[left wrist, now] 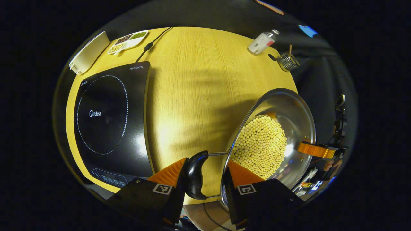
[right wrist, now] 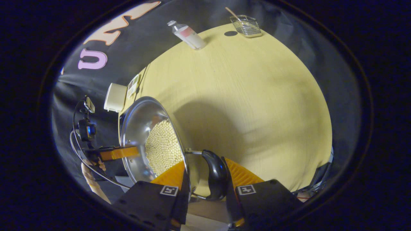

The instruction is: First push the handle of the pot to place it horizontally, then grasp the pot with both hands and set it on the induction cooktop.

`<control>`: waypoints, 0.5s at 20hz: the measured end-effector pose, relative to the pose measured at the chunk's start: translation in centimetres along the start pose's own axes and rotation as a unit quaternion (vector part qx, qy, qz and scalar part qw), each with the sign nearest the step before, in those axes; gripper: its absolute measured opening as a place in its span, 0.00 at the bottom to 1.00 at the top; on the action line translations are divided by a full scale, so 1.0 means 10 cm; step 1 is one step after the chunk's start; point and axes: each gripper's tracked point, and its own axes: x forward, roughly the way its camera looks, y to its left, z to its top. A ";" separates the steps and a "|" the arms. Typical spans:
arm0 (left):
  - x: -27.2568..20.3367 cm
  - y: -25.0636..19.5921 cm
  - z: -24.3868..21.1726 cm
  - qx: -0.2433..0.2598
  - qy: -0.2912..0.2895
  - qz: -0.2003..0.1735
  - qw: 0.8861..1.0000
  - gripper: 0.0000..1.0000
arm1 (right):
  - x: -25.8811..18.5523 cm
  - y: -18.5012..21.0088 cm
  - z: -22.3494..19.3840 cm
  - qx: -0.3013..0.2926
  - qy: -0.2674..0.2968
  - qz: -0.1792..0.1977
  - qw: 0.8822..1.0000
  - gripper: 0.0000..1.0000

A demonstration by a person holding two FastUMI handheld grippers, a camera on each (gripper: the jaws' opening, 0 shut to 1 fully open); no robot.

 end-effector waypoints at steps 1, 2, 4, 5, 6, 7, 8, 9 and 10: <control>0.01 0.01 0.02 0.006 0.001 -0.003 1.000 0.59 | -0.04 0.03 -0.06 0.005 -0.004 -0.003 1.000 0.52; 0.02 0.01 0.04 0.013 0.002 -0.006 1.000 0.59 | -0.06 0.06 -0.12 0.011 -0.009 -0.006 1.000 0.52; 0.04 0.00 0.07 0.023 0.005 -0.012 1.000 0.59 | -0.11 0.15 -0.25 0.024 -0.020 -0.013 0.999 0.52; 0.04 0.00 0.09 0.031 0.009 -0.015 0.999 0.61 | -0.14 0.20 -0.33 0.030 -0.025 -0.017 0.999 0.52; 0.06 -0.01 0.11 0.038 0.010 -0.017 0.999 0.61 | -0.15 0.26 -0.40 0.037 -0.030 -0.021 0.999 0.52; 0.07 -0.01 0.15 0.046 0.011 -0.020 0.999 0.61 | -0.15 0.34 -0.48 0.044 -0.035 -0.022 0.998 0.52; 0.05 0.00 0.14 0.054 0.011 -0.022 0.998 0.59 | -0.16 0.42 -0.55 0.050 -0.039 -0.024 0.998 0.52; 0.05 0.01 0.17 0.061 0.011 -0.023 0.998 0.59 | -0.16 0.50 -0.61 0.055 -0.045 -0.025 0.997 0.52; 0.07 0.01 0.17 0.069 0.009 -0.025 0.997 0.61 | -0.16 0.59 -0.66 0.059 -0.051 -0.026 0.997 0.52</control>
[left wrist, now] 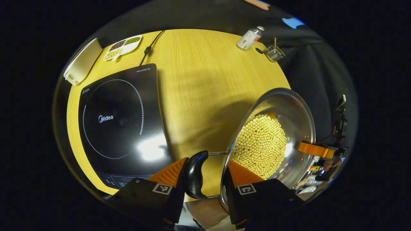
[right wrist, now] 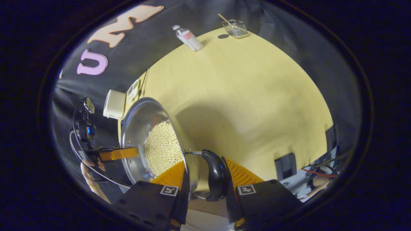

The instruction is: First push the handle of the pot to place it horizontally, then grasp the pot with both hands and set it on the induction cooktop.

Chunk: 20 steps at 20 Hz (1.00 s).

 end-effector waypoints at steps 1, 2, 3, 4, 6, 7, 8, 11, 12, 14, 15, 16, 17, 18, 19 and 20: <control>0.00 0.02 0.02 0.007 -0.003 -0.001 1.000 0.61 | -0.02 0.08 -0.08 0.004 -0.006 0.000 1.000 0.52; 0.02 0.02 0.03 0.013 -0.006 -0.003 1.000 0.61 | -0.03 0.18 -0.14 0.008 -0.012 0.000 1.000 0.52; 0.03 0.03 0.05 0.019 -0.009 -0.004 1.000 0.61 | -0.04 0.26 -0.19 0.012 -0.019 0.000 1.000 0.46; 0.04 0.03 0.05 0.025 -0.013 -0.005 1.000 0.61 | -0.03 0.34 -0.24 0.014 -0.023 -0.001 1.000 0.46; 0.05 0.03 0.06 0.034 -0.018 -0.007 0.999 0.59 | -0.03 0.50 -0.36 0.017 -0.033 -0.004 0.999 0.46; 0.07 0.03 0.07 0.035 -0.019 -0.009 0.999 0.59 | -0.03 0.60 -0.41 0.016 -0.038 -0.006 0.999 0.46; 0.09 0.02 0.06 0.036 -0.021 -0.012 0.999 0.59 | -0.03 0.68 -0.45 0.015 -0.043 -0.008 0.999 0.46; 0.11 0.03 0.07 0.036 -0.028 -0.015 0.999 0.59 | -0.02 0.92 -0.56 0.007 -0.052 -0.015 0.998 0.46; 0.14 0.02 0.05 0.035 -0.032 -0.014 0.999 0.59 | 0.01 1.01 -0.59 0.005 -0.054 -0.016 0.998 0.46; 0.13 0.02 0.06 0.034 -0.039 -0.012 0.999 0.59 | 0.06 1.17 -0.63 0.000 -0.056 -0.015 0.998 0.46; 0.13 0.02 0.06 0.032 -0.042 -0.011 0.999 0.59 | 0.09 1.26 -0.66 -0.004 -0.057 -0.015 0.998 0.46; 0.13 0.02 0.06 0.030 -0.046 -0.009 0.998 0.59 | 0.11 1.34 -0.66 -0.008 -0.058 -0.014 0.998 0.46; 0.13 0.02 0.07 0.028 -0.049 -0.008 0.998 0.59 | 0.15 1.41 -0.67 -0.010 -0.057 -0.013 0.998 0.46; 0.13 0.02 0.06 0.025 -0.053 -0.006 0.998 0.59 | 0.19 1.49 -0.66 -0.013 -0.057 -0.012 0.998 0.46; 0.14 0.02 0.05 0.023 -0.055 -0.004 0.998 0.58 | 0.23 1.56 -0.68 -0.016 -0.057 -0.012 0.998 0.46; 0.13 0.01 0.05 0.021 -0.057 -0.002 0.998 0.58 | 0.26 1.62 -0.67 -0.020 -0.055 -0.012 0.998 0.46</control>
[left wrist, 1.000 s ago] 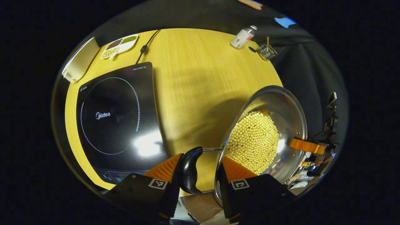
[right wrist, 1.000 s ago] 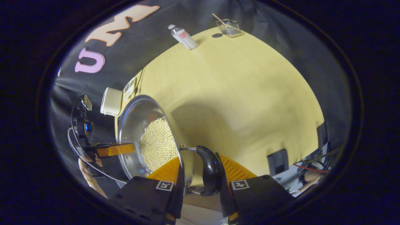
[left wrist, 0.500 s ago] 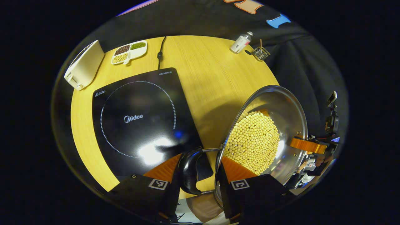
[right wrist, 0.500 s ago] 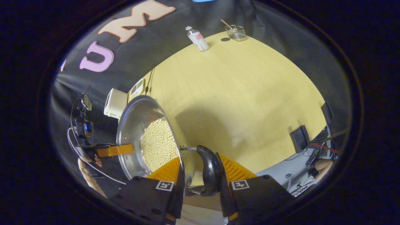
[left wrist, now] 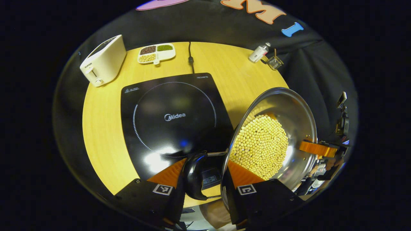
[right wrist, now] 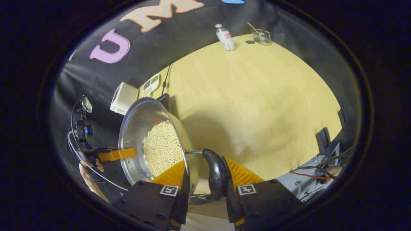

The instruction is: First push the handle of the pot to place it horizontally, then grasp the pot with both hands and set it on the induction cooktop.

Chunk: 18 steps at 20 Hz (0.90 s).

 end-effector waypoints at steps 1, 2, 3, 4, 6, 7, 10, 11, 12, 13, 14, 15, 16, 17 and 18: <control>-0.01 0.00 0.01 -0.002 -0.002 0.002 1.000 0.60 | 0.03 0.06 0.00 -0.003 0.001 0.000 1.000 0.46; -0.02 0.00 0.02 -0.004 -0.005 0.004 1.000 0.59 | 0.06 0.12 0.02 -0.004 0.002 0.001 1.000 0.46; -0.02 0.00 0.04 -0.005 -0.007 0.006 1.000 0.59 | 0.09 0.17 0.02 -0.006 0.003 0.002 1.000 0.46; -0.03 0.01 0.04 -0.006 -0.009 0.009 1.000 0.60 | 0.13 0.24 0.03 -0.008 0.004 0.003 1.000 0.46; -0.02 0.01 0.03 -0.010 -0.015 0.017 1.000 0.58 | 0.23 0.35 0.06 -0.012 0.004 0.007 1.000 0.58; -0.03 0.01 0.04 -0.013 -0.016 0.022 1.000 0.58 | 0.28 0.41 0.06 -0.015 0.005 0.008 1.000 0.52; -0.05 0.03 0.05 -0.018 -0.026 0.036 0.999 0.59 | 0.43 0.61 0.11 -0.023 0.007 0.018 1.000 0.49; -0.06 0.03 0.06 -0.019 -0.030 0.043 0.998 0.59 | 0.48 0.66 0.13 -0.025 0.007 0.022 0.999 0.52; -0.06 0.03 0.06 -0.019 -0.032 0.047 0.998 0.59 | 0.53 0.73 0.15 -0.027 0.009 0.027 0.999 0.52; -0.06 0.04 0.07 -0.018 -0.036 0.053 0.998 0.59 | 0.59 0.80 0.16 -0.027 0.011 0.031 0.999 0.52; -0.07 0.04 0.07 -0.018 -0.039 0.059 0.997 0.58 | 0.65 0.86 0.19 -0.028 0.013 0.035 0.999 0.52; -0.09 0.05 0.08 -0.018 -0.040 0.065 0.997 0.58 | 0.71 0.92 0.20 -0.027 0.016 0.038 0.999 0.52; -0.12 0.06 0.09 -0.018 -0.042 0.070 0.996 0.58 | 0.77 0.98 0.23 -0.027 0.018 0.041 0.999 0.52; -0.15 0.07 0.11 -0.018 -0.043 0.076 0.996 0.59 | 0.83 1.03 0.25 -0.028 0.020 0.043 0.998 0.52; -0.18 0.08 0.12 -0.018 -0.045 0.081 0.996 0.58 | 0.87 1.07 0.26 -0.028 0.022 0.045 0.998 0.46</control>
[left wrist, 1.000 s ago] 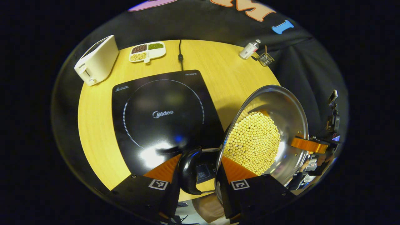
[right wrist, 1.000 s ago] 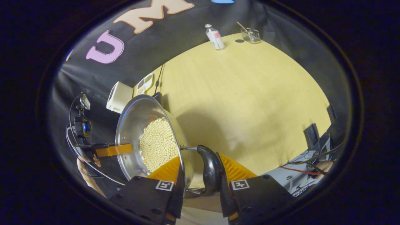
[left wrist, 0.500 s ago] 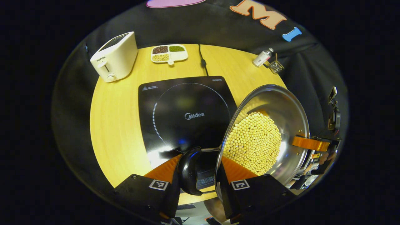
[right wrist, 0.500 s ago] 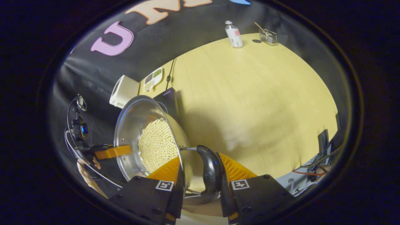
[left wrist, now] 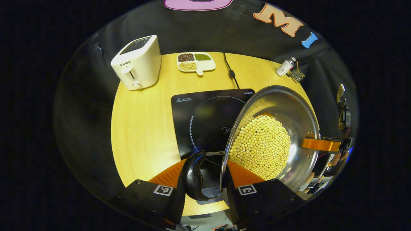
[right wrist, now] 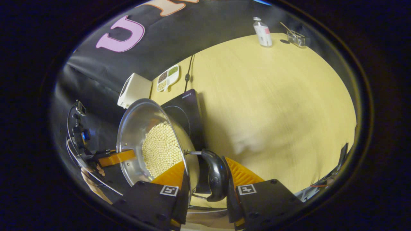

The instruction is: First push the handle of the pot to place it horizontally, then grasp the pot with both hands and set it on the induction cooktop.

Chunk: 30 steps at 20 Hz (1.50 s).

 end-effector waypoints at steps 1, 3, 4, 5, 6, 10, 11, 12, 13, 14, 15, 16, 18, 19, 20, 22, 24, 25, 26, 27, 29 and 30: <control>-0.02 0.02 0.01 -0.001 -0.001 0.004 1.000 0.59 | 0.04 0.03 0.02 0.000 0.002 0.001 1.000 0.46; -0.04 0.05 0.00 -0.005 -0.002 0.009 1.000 0.59 | 0.12 0.09 0.05 0.000 0.004 0.002 1.000 0.46; -0.04 0.07 -0.01 -0.007 -0.002 0.011 1.000 0.58 | 0.17 0.09 0.08 0.000 0.005 0.001 1.000 0.46; -0.05 0.08 0.02 -0.007 -0.004 0.012 1.000 0.59 | 0.19 0.11 0.11 0.000 0.005 0.001 1.000 0.46; -0.07 0.11 0.03 -0.007 -0.004 0.013 1.000 0.59 | 0.23 0.12 0.13 0.000 0.004 0.001 1.000 0.46; -0.04 0.19 0.11 -0.012 -0.005 0.021 1.000 0.58 | 0.40 0.20 0.25 -0.004 0.004 0.000 1.000 0.46; -0.02 0.20 0.13 -0.014 -0.006 0.023 1.000 0.58 | 0.43 0.20 0.28 -0.004 0.004 0.000 1.000 0.46; -0.03 0.21 0.13 -0.014 -0.007 0.025 1.000 0.58 | 0.46 0.21 0.31 -0.005 0.004 0.001 1.000 0.46; -0.04 0.21 0.13 -0.014 -0.008 0.028 0.999 0.58 | 0.48 0.21 0.32 -0.005 0.005 0.000 1.000 0.46; -0.05 0.22 0.13 -0.015 -0.007 0.029 0.999 0.58 | 0.52 0.20 0.34 -0.005 0.005 -0.002 1.000 0.46; -0.05 0.22 0.13 -0.016 -0.005 0.029 0.999 0.58 | 0.55 0.19 0.35 -0.004 0.006 -0.003 1.000 0.46; -0.03 0.22 0.12 -0.017 -0.004 0.029 0.999 0.58 | 0.57 0.19 0.37 -0.002 0.006 -0.003 1.000 0.52; -0.01 0.23 0.14 -0.019 -0.001 0.029 0.999 0.58 | 0.62 0.17 0.38 -0.002 0.008 -0.005 1.000 0.46; 0.01 0.23 0.14 -0.020 0.001 0.029 0.999 0.58 | 0.64 0.16 0.38 -0.002 0.009 -0.007 1.000 0.46; 0.04 0.23 0.14 -0.022 0.003 0.028 0.999 0.58 | 0.67 0.15 0.40 -0.001 0.009 -0.008 1.000 0.46; 0.09 0.24 0.14 -0.026 0.009 0.028 0.999 0.59 | 0.69 0.15 0.39 -0.002 0.011 -0.011 1.000 0.46; 0.15 0.27 0.15 -0.028 0.013 0.029 0.999 0.59 | 0.74 0.14 0.38 -0.003 0.013 -0.013 1.000 0.46; 0.17 0.28 0.16 -0.029 0.015 0.029 0.999 0.60 | 0.76 0.13 0.38 -0.002 0.014 -0.014 1.000 0.46; 0.16 0.28 0.15 -0.030 0.017 0.030 0.999 0.60 | 0.78 0.13 0.39 -0.002 0.015 -0.014 1.000 0.46; 0.17 0.28 0.16 -0.030 0.017 0.030 0.999 0.60 | 0.79 0.13 0.39 -0.001 0.015 -0.015 1.000 0.46; 0.18 0.29 0.17 -0.027 0.017 0.030 0.999 0.60 | 0.82 0.13 0.40 -0.001 0.016 -0.014 1.000 0.46; 0.17 0.28 0.17 -0.027 0.015 0.030 0.999 0.60 | 0.82 0.12 0.40 -0.002 0.017 -0.013 1.000 0.46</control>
